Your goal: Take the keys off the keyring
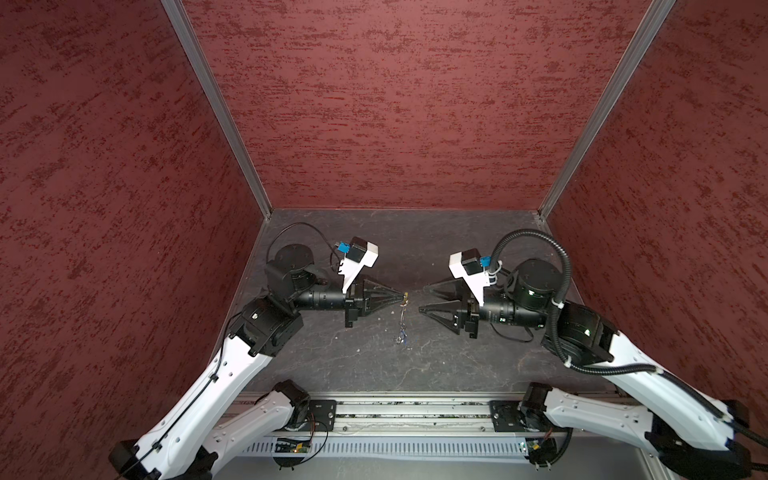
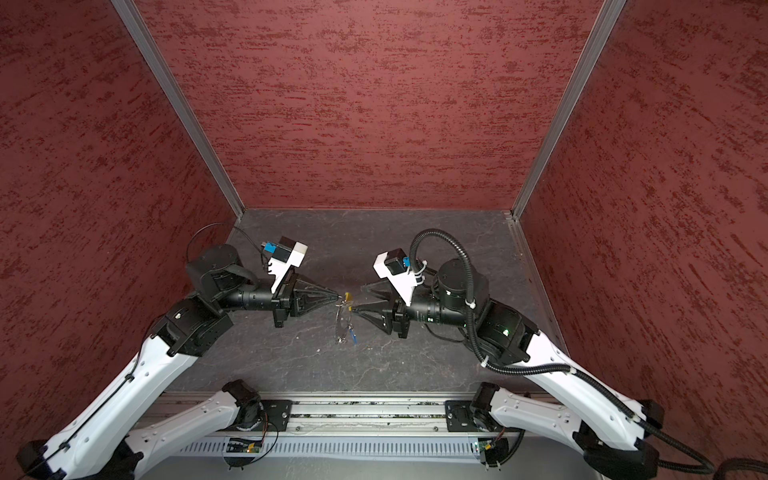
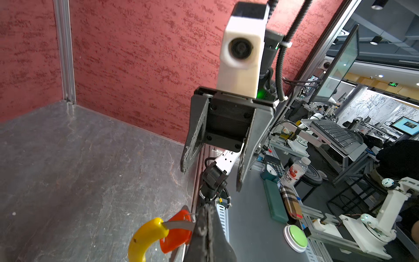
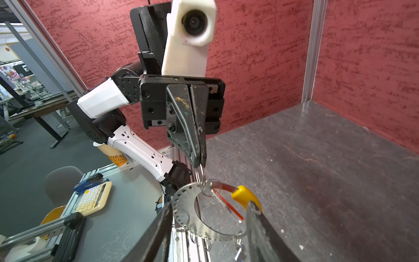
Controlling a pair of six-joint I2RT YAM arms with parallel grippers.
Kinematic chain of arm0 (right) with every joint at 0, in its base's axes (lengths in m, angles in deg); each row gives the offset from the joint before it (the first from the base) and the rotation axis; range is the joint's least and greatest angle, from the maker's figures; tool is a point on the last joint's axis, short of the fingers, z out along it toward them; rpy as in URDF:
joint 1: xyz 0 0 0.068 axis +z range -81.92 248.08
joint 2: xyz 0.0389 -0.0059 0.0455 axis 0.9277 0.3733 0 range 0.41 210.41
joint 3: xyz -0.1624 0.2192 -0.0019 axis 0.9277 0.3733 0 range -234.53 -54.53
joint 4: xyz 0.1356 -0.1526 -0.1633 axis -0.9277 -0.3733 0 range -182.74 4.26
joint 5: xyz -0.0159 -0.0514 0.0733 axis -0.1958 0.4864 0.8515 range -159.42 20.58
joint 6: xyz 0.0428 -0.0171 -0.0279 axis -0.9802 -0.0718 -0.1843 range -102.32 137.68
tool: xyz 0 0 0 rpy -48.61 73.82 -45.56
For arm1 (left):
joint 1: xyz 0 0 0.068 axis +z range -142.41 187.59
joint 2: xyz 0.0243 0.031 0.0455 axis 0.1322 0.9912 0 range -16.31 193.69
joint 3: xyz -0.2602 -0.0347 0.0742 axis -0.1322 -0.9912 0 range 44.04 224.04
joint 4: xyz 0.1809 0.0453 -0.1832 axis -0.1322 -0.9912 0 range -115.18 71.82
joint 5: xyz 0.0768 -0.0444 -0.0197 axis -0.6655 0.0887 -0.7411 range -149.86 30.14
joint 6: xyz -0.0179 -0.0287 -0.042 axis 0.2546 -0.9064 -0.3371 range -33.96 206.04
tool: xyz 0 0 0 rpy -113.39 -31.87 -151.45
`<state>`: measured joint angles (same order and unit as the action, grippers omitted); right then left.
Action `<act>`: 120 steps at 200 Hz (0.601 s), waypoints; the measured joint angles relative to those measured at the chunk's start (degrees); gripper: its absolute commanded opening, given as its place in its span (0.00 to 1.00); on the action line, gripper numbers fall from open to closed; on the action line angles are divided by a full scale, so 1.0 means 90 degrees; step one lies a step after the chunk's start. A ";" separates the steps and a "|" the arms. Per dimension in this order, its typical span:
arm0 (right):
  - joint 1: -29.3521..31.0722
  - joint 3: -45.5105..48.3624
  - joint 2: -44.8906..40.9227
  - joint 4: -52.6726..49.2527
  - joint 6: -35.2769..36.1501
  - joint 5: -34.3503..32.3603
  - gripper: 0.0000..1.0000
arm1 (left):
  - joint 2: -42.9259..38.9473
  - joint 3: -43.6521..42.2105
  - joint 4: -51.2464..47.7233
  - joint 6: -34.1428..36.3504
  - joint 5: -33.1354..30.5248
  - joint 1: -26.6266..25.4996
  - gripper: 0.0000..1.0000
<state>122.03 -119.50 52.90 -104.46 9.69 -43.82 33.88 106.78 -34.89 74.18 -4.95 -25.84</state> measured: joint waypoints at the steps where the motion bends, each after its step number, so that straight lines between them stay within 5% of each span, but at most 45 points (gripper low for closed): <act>1: 0.0000 0.0032 -0.0010 0.0039 0.0002 0.0010 0.56 | -0.0002 -0.0005 0.0019 0.0000 0.0000 0.0000 0.00; 47: 0.0000 0.0466 0.0287 0.0874 -0.0192 0.0471 0.56 | -0.0039 -0.0134 0.0726 -0.0359 0.0007 0.0000 0.00; 120: 0.0000 0.0476 0.0396 0.1258 -0.0236 0.0653 0.26 | -0.0228 -0.0277 0.0872 -0.0474 -0.0202 -0.0007 0.00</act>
<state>122.03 -115.22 56.47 -93.14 7.57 -37.94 31.83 104.28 -27.04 69.92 -6.76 -25.90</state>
